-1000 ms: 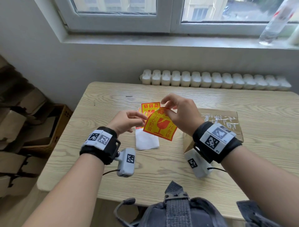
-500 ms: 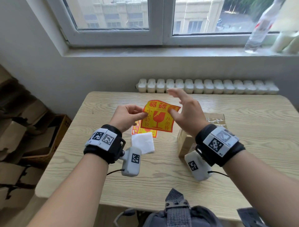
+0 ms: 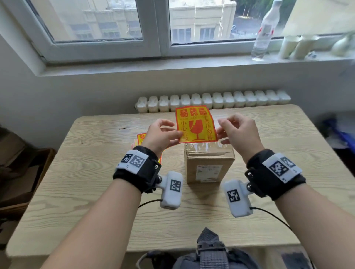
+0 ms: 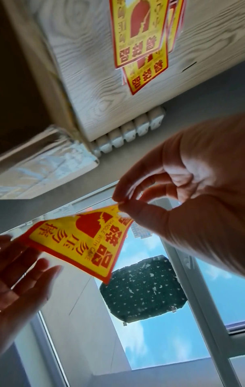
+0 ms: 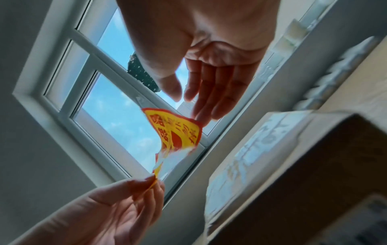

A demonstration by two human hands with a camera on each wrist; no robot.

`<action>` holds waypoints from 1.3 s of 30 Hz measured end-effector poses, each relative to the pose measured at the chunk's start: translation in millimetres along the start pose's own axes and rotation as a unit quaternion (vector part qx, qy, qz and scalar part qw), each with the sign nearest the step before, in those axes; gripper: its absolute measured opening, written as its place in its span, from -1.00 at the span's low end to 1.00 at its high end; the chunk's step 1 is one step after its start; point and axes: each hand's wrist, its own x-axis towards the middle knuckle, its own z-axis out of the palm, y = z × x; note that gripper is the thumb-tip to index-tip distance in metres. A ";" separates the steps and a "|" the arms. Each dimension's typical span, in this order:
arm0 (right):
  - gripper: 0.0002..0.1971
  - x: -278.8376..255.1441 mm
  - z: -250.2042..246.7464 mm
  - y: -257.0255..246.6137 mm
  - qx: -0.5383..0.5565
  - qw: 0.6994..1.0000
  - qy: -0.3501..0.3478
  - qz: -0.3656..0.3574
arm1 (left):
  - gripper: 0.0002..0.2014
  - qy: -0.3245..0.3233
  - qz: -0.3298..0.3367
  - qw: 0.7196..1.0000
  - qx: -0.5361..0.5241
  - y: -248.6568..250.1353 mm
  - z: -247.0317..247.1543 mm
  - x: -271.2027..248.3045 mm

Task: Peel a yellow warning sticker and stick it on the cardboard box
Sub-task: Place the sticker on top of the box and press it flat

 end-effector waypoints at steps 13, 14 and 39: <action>-0.79 -1.5 -21.1 46.8 -0.151 0.988 -0.012 0.032 | -0.77 0.022 0.022 0.980 0.199 -34.3 34.6 2.1; -0.79 -1.8 -20.1 48.5 -0.158 0.987 -0.010 0.032 | -0.76 0.023 0.023 0.976 0.215 -34.8 35.8 0.6; -0.66 8.3 -10.7 61.8 -0.264 0.960 -0.095 0.009 | -0.55 -0.009 0.031 0.891 0.453 -43.6 29.1 16.1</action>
